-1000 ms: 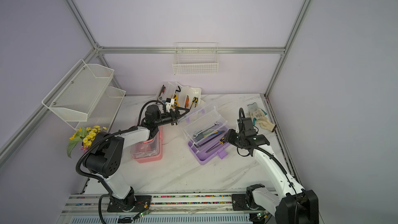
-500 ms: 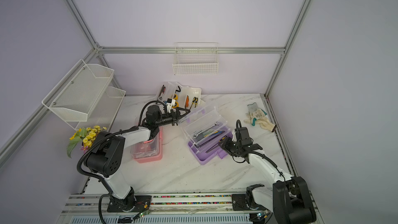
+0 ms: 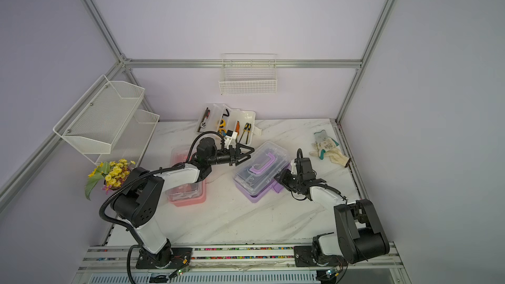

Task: Close toolboxes
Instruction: Close the toolbox lid.

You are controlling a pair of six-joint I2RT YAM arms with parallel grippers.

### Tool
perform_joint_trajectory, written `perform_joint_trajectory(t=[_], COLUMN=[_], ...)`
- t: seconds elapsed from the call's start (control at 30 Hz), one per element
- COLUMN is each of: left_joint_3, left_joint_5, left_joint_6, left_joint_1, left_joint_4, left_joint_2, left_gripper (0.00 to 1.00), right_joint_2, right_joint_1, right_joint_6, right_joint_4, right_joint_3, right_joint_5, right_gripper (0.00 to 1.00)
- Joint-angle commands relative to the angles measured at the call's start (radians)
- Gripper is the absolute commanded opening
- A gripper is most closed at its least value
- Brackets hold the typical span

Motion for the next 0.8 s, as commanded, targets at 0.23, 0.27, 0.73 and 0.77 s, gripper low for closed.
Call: perform_joint_trajectory(t=[0.23, 0.27, 0.73, 0.77], left_joint_3=[0.042, 0.052, 0.168, 0.168], left_joint_5=[-0.001, -0.002, -0.061, -0.062], left_joint_6=[0.013, 0.018, 0.207, 0.217], left_joint_1=[0.015, 0.017, 0.016, 0.013], left_joint_4=[0.0, -0.009, -0.253, -0.266], left_joint_2=[-0.025, -0.024, -0.021, -0.022], left_gripper=[0.96, 0.96, 0.96, 0.96], right_joint_2=[-0.154, -0.179, -0.253, -0.258], right_joint_1=[0.002, 0.002, -0.028, -0.03], right_joint_6=[-0.096, -0.1, -0.108, -0.107], right_joint_4=[-0.207, -0.229, -0.288, -0.288], right_joint_3=[0.105, 0.109, 0.009, 0.0], right_joint_5=[0.106, 0.116, 0.153, 0.157], right_gripper=[0.5, 0.5, 0.48, 0.47])
